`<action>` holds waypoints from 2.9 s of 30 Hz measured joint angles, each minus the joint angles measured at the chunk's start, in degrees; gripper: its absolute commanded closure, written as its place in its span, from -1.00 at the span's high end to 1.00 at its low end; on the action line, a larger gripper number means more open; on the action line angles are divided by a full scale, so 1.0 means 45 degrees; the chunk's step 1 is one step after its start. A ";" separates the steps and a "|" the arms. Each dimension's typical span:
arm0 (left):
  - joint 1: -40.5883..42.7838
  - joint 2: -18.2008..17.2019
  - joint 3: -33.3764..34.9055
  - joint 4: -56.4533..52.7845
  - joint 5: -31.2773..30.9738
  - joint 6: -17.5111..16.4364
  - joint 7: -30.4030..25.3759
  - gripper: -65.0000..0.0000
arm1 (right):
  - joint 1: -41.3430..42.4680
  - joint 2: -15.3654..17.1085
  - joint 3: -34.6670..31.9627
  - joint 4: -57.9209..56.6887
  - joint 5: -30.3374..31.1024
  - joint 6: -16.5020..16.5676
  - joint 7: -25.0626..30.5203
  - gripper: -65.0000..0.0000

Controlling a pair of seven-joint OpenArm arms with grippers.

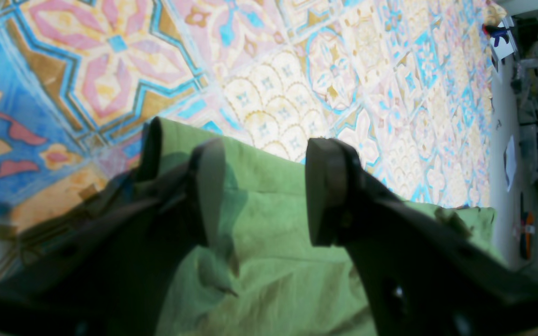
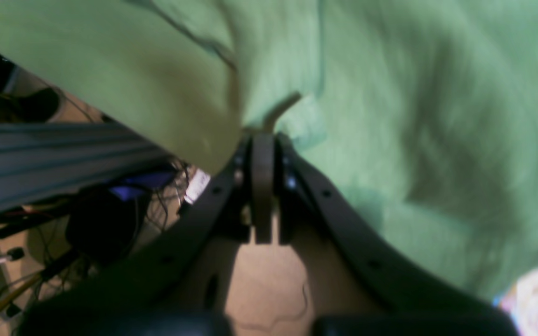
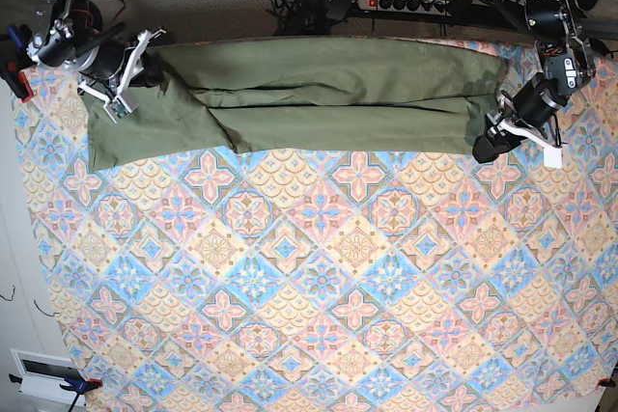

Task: Layout the t-shirt on the table in an organized manner, then fold the t-shirt properly
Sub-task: 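Pull the folded strip with the left gripper away from the right gripper, then grasp the strip end with the left gripper and lift it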

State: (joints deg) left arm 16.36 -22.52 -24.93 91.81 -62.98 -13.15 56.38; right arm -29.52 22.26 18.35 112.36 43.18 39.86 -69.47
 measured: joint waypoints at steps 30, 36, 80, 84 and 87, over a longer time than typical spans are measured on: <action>0.0850 -0.2637 0.1117 -0.0656 -0.0117 -0.0146 0.1996 0.45 | 0.1729 -0.0112 0.1311 -0.0049 -0.0015 0.0000 -0.0049 -0.34; 0.0223 -0.2560 0.2225 -0.1666 -0.0049 -0.0126 0.1894 0.43 | 0.1797 -0.0112 0.1316 -0.0049 -0.0019 0.0000 -0.0058 -0.34; -0.1676 -0.3366 0.0223 -0.4197 0.1821 0.0015 0.0515 -1.00 | 0.1821 -0.0117 0.1336 -0.0063 -0.0015 0.0000 -0.0058 -0.34; -0.1375 -0.2103 0.0248 -0.2293 0.1938 0.0121 0.1418 -1.00 | 0.1792 -0.0131 0.1336 -0.0063 -0.0049 0.0000 -0.0058 -0.34; -0.0699 -0.1025 0.0306 -0.0296 0.1758 -0.0068 0.1724 -1.00 | 0.1812 -0.0151 0.1336 -0.0063 0.0010 -0.0005 -0.0063 -0.34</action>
State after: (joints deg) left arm 13.21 -27.14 -23.55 90.48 -55.07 -13.45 64.14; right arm -21.37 21.58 24.36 112.07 43.22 39.83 -69.76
